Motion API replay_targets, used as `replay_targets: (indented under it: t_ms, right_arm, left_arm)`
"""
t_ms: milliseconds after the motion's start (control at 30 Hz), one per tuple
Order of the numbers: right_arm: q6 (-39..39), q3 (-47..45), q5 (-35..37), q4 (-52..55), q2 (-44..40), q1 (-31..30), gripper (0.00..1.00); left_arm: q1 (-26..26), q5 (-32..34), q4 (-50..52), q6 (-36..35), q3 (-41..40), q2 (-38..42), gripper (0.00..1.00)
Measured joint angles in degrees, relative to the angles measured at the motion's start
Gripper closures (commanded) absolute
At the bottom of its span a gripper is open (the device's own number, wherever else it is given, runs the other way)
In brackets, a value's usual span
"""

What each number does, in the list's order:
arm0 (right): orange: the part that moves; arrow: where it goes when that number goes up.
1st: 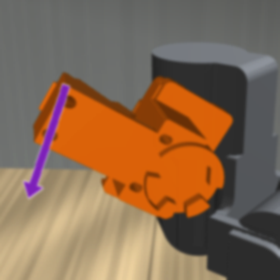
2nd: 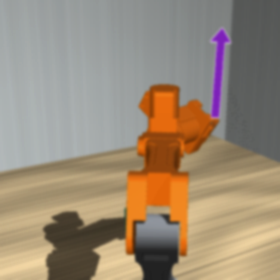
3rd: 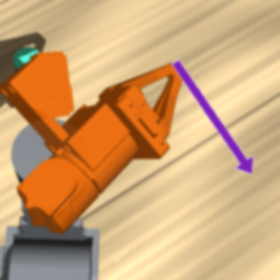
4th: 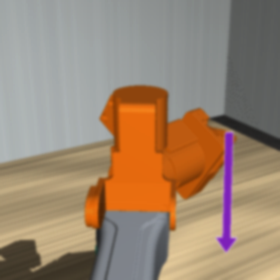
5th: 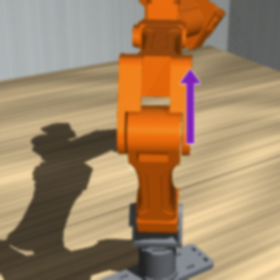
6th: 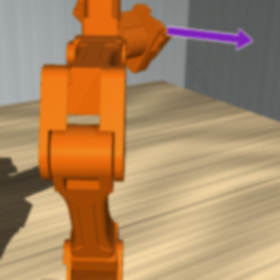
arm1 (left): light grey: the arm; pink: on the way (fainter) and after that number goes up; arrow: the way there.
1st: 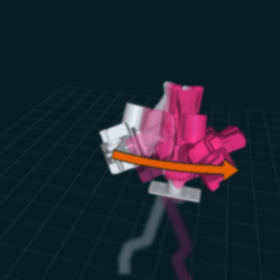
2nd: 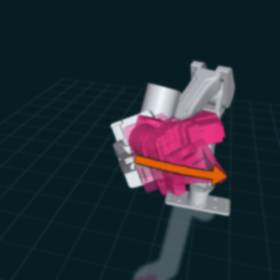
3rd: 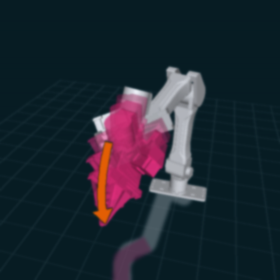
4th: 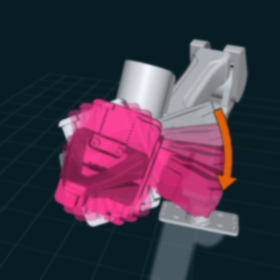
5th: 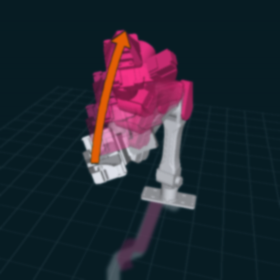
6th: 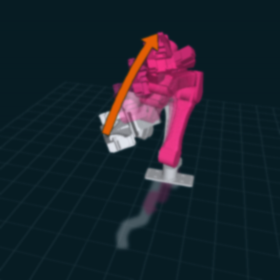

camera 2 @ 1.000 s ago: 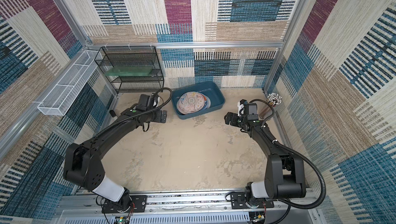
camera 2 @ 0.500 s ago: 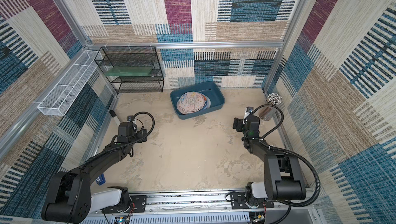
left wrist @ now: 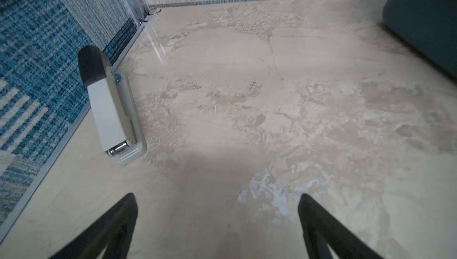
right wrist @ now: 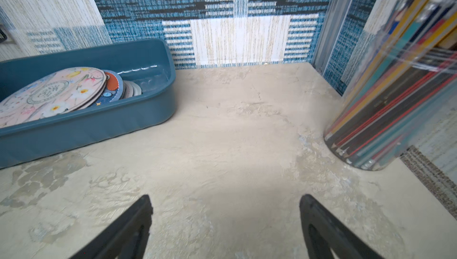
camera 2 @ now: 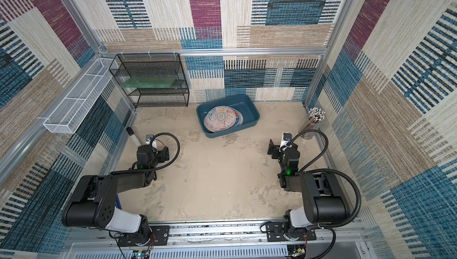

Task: Put the coasters into the storage box
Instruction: Reset both arms

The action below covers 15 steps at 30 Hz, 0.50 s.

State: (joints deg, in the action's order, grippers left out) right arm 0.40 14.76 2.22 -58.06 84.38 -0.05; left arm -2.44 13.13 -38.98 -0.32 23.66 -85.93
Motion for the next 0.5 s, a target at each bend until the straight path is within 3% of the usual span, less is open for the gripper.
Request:
replay_targets:
  t_ms: [500]
  right_arm:
    - [-0.4, 0.9, 1.8, -3.6, 1.0, 0.6, 0.05]
  left_arm:
    - [1.2, -1.5, -4.3, 0.4, 0.3, -1.2, 0.01]
